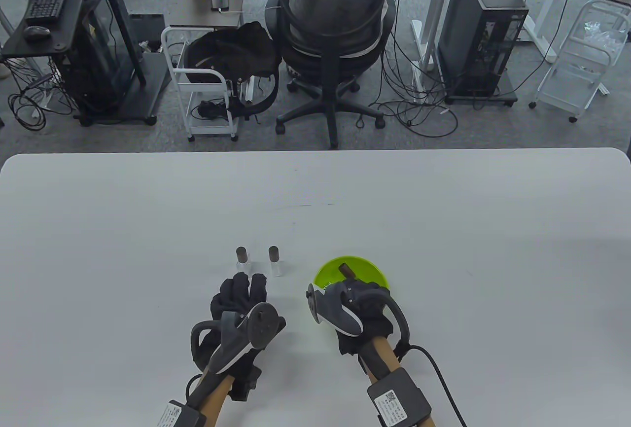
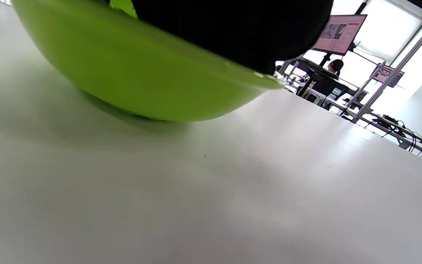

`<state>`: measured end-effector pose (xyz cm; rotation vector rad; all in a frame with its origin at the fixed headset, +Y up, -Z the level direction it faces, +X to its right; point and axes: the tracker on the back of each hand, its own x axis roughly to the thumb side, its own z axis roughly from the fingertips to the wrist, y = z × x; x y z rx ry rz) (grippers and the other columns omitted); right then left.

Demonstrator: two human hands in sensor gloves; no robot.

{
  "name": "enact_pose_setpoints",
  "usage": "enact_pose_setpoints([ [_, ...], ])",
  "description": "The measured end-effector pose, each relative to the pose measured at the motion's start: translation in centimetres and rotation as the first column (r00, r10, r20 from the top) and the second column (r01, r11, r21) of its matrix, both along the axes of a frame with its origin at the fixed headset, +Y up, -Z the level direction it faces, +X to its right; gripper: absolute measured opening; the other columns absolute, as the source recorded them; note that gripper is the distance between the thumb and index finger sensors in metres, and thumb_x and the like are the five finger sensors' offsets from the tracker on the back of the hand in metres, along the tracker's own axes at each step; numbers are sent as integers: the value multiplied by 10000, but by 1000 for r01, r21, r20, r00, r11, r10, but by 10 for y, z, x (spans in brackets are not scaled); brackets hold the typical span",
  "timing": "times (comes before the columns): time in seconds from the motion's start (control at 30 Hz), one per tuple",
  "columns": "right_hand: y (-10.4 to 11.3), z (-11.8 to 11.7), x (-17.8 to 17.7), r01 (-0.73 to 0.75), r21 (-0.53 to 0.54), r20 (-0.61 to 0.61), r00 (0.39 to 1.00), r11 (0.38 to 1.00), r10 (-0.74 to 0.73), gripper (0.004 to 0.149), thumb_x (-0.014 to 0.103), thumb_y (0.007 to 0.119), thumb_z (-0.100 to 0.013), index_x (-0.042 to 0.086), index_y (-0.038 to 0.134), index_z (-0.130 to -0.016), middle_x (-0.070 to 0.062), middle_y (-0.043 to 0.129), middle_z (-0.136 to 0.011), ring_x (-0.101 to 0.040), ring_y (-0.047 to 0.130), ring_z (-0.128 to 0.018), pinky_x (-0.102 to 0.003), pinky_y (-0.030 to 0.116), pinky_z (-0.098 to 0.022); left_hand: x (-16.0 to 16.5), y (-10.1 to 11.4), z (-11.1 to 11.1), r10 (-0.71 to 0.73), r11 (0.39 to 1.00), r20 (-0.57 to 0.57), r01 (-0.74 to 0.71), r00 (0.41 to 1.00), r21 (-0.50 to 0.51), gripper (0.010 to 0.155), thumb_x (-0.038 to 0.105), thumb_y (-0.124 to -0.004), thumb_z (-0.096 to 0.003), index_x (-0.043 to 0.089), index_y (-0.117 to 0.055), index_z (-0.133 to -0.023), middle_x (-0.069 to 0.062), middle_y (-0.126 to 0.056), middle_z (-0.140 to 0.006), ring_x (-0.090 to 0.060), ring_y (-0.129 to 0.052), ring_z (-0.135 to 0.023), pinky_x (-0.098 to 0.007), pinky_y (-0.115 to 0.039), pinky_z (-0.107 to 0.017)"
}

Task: Assemble perfume bottles from components

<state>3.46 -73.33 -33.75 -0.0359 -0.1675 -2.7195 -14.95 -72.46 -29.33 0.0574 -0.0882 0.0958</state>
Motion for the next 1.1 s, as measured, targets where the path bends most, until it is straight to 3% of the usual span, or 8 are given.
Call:
enact_pose_setpoints([
  [0.33,0,-3,3,63,-38,-9,998,997,-64,676,546,733,-569,124,618,-1085,-183,853,-963,-348,933,-812,-556,754,-661,0,0,1,9,1000,0,-9,1000,-17,940,670,-725,-446,169,-398,-1171,-230,-446,-1202,-523,-561,-1066,-603,-534,-792],
  [0.6,1,-4,10,138,-74,13,990,988,-137,558,418,661,-656,147,521,-1124,-162,786,-1046,-306,933,-798,-535,764,-645,1,0,1,3,1000,3,-3,1000,-20,939,670,-727,-445,169,-402,-1170,-231,-446,-1202,-523,-562,-1066,-603,-535,-792],
  [0.83,10,-2,19,212,-85,-10,977,973,-214,526,338,660,-649,171,517,-1127,-165,754,-1085,-351,923,-823,-556,765,-645,1,0,1,3,1000,5,-3,1000,-29,939,671,-726,-444,172,-400,-1171,-234,-444,-1203,-521,-557,-1070,-603,-532,-793],
  [1.0,31,8,41,306,18,-74,950,952,-303,574,252,707,-609,153,488,-1129,-143,708,-1118,-389,890,-874,-575,766,-665,1,0,1,6,1000,4,-6,1000,-27,940,671,-726,-444,171,-401,-1171,-232,-444,-1203,-524,-557,-1068,-603,-533,-793],
  [1.1,47,17,67,456,93,-121,888,885,-444,614,235,721,-593,121,455,-1133,-133,696,-1121,-377,886,-898,-559,771,-685,1,0,1,1,1000,2,-1,1000,-28,940,672,-726,-444,171,-401,-1171,-233,-445,-1202,-523,-557,-1069,-603,-532,-793],
])
